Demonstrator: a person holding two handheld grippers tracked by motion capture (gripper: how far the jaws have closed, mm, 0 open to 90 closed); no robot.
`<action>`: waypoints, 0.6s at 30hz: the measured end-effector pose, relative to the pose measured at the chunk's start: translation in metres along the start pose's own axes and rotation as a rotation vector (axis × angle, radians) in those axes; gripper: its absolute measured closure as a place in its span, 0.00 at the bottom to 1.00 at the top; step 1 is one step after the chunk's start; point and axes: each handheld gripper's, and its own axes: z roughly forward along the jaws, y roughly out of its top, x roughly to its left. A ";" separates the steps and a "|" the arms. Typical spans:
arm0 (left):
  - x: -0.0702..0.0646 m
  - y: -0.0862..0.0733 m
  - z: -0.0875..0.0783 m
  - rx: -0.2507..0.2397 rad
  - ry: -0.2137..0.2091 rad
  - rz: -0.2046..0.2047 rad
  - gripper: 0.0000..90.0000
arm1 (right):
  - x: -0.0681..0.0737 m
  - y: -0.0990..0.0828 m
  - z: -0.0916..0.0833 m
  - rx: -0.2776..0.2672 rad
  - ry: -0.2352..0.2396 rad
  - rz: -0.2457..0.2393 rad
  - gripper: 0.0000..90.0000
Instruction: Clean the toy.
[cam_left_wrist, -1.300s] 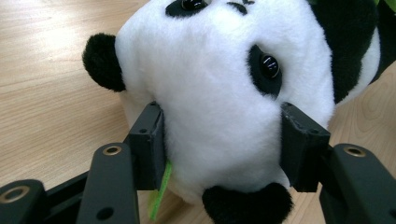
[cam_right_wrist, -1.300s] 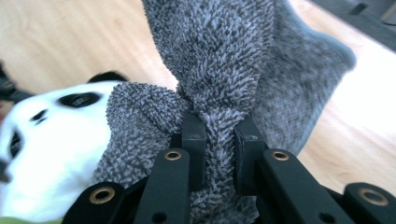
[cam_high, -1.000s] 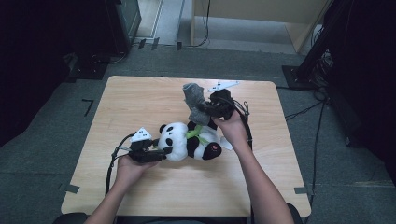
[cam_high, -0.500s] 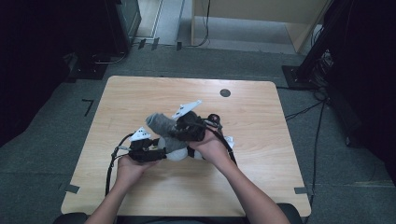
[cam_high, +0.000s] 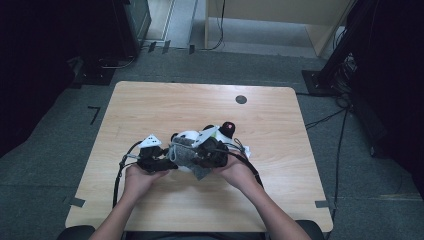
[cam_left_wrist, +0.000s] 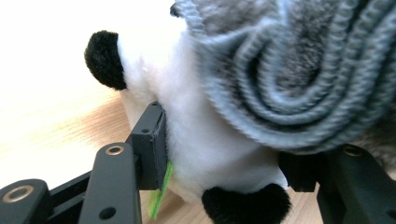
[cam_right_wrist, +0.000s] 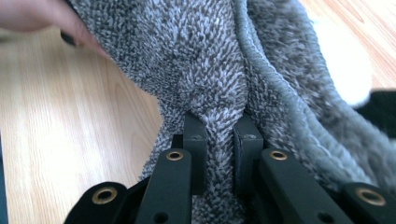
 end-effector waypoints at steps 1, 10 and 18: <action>0.000 0.000 0.000 0.003 0.000 0.003 0.49 | -0.001 -0.002 -0.002 0.003 0.004 0.004 0.89; -0.003 0.000 0.001 0.008 0.009 0.017 0.49 | -0.011 -0.012 -0.022 0.001 -0.031 0.051 0.90; -0.004 0.000 0.002 0.009 0.013 0.027 0.49 | -0.035 -0.023 -0.046 -0.059 -0.088 0.130 0.90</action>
